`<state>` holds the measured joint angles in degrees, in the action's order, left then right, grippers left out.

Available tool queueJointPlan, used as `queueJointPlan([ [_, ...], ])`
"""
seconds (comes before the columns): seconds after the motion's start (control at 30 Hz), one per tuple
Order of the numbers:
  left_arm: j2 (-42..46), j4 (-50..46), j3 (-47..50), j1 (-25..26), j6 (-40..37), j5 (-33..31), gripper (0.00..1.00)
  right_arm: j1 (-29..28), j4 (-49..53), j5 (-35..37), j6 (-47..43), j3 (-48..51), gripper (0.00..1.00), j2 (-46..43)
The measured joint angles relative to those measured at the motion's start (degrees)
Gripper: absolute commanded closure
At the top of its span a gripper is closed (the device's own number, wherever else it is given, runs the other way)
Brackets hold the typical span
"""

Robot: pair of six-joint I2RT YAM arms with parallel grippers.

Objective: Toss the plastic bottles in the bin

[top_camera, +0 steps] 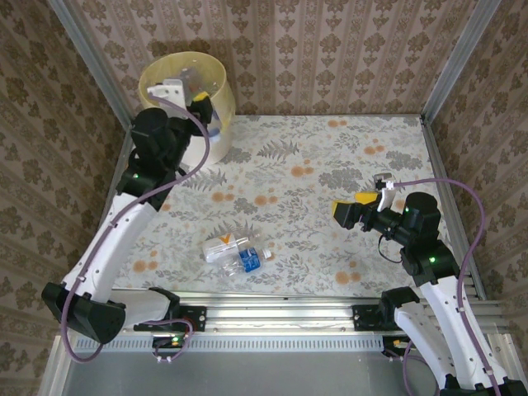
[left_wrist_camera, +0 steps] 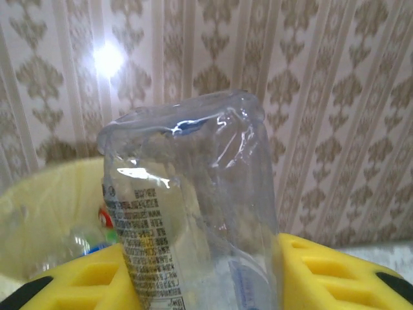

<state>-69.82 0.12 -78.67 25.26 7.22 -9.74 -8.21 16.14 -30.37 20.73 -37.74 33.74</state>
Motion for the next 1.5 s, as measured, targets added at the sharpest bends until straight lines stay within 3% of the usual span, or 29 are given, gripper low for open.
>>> queueJointPlan([
  [0.63,-3.0,11.8,-6.1,-12.5,-0.8,7.8,0.52,0.0,0.9,0.2,-0.1,0.0,0.0,1.6],
  [0.97,-12.4,11.0,-14.6,-16.4,-1.0,9.8,0.52,0.0,1.1,0.2,-0.3,0.0,0.0,1.9],
  [1.03,-16.1,8.9,-18.1,-17.2,-1.5,9.7,0.45,0.0,1.3,0.2,-0.4,0.0,0.0,1.9],
  [1.13,-22.6,4.3,-24.5,-18.5,-3.0,9.3,0.24,0.0,1.4,0.3,-0.7,0.0,0.0,1.9],
  [1.2,-27.9,0.2,-30.0,-19.4,-3.8,9.3,0.01,0.0,1.4,0.3,-0.7,0.0,0.0,1.9],
  [1.37,-39.1,-13.1,-40.9,-20.8,-3.8,8.9,0.0,0.0,1.5,0.3,-0.9,0.0,0.0,1.9],
  [1.5,-40.1,-21.9,-44.0,-20.8,-3.1,8.5,0.0,0.0,1.8,0.2,-0.9,0.0,0.0,1.9],
])
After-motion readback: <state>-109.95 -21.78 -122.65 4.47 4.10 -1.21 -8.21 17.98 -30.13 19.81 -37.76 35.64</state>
